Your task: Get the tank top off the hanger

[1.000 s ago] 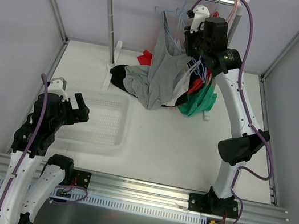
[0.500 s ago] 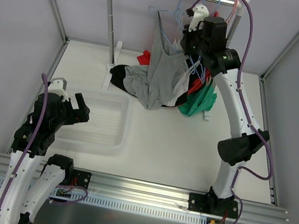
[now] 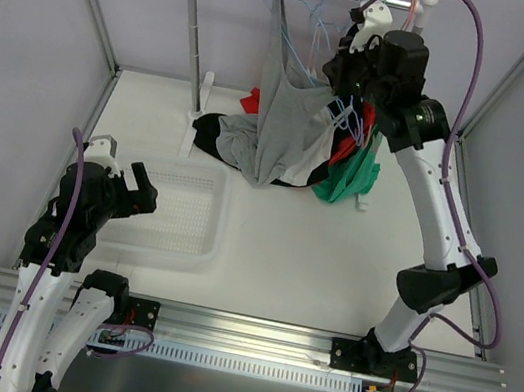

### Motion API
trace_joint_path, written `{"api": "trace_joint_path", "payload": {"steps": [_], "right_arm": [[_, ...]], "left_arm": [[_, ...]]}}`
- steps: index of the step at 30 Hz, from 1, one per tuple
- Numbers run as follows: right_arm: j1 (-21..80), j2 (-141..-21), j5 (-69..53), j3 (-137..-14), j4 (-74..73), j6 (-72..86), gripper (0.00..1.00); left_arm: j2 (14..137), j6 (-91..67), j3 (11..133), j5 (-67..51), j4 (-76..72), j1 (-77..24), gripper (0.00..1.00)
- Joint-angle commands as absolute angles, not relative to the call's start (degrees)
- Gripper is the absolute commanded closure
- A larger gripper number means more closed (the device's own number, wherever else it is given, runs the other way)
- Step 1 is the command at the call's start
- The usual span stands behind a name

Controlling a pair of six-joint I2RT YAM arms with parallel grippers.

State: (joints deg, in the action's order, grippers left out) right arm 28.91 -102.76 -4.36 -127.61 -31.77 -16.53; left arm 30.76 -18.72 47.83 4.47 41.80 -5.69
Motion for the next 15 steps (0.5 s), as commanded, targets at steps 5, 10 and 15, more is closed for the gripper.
{"api": "trace_joint_path", "payload": {"steps": [5,10,15], "right_arm": [[29.4,-86.8,-5.2,-117.4,-26.0,-13.8,1.00],[29.4,-74.0,-3.6,-106.1,-31.5,-9.5,1.00],[29.4,-56.1,-5.2,-94.8,-38.0,-6.4,1.00]], "left_arm": [[29.5,-18.7,47.8,2.7,39.6,-6.1,0.01],[29.2,-18.3,48.5,-2.5,38.7,-6.1,0.01],[31.5,-20.6,52.8,-9.4,36.0,-6.2,0.01]]}}
